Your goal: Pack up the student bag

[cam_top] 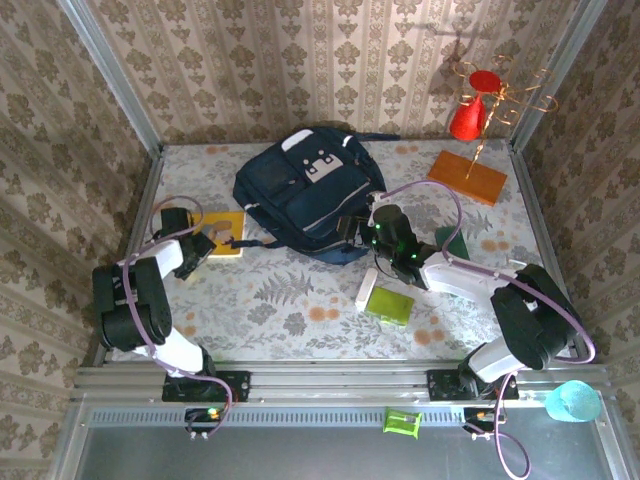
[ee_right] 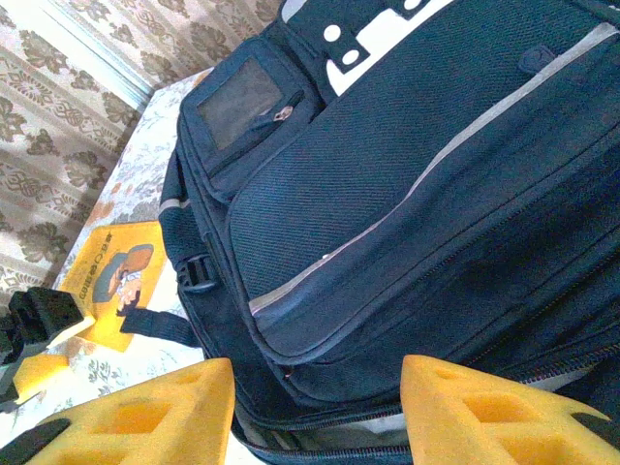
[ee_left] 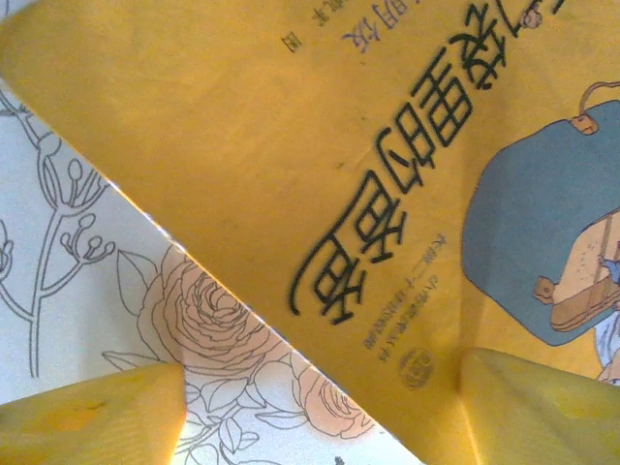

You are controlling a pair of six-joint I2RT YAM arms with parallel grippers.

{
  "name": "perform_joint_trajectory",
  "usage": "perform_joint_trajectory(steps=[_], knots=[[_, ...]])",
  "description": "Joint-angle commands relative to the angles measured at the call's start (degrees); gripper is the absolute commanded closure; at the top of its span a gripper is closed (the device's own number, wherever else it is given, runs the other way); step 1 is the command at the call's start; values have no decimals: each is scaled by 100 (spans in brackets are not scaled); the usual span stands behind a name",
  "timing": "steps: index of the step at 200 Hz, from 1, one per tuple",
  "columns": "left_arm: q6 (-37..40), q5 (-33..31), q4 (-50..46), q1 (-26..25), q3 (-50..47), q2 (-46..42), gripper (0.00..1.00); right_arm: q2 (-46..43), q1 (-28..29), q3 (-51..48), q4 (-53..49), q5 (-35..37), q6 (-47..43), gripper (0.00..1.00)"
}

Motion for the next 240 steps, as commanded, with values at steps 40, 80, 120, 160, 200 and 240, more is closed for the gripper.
perform_joint_trajectory(steps=[40, 80, 120, 160, 200, 240], knots=[[109, 461, 1121, 15, 167, 529, 47, 220, -44, -39, 241, -222, 184, 50], [97, 511, 1283, 79, 147, 580, 64, 276, -42, -24, 259, -270, 260, 50], [158, 504, 1489, 139, 14, 572, 81, 315, -42, -22, 250, -280, 298, 50], [180, 613, 1655, 247, -190, 374, 97, 285, -42, -12, 201, -280, 317, 51], [248, 622, 1679, 312, -759, -401, 100, 186, -42, 13, 68, -261, 293, 51], [178, 463, 1278, 299, -1684, -1708, 100, 63, -23, 28, -134, -283, 204, 51]])
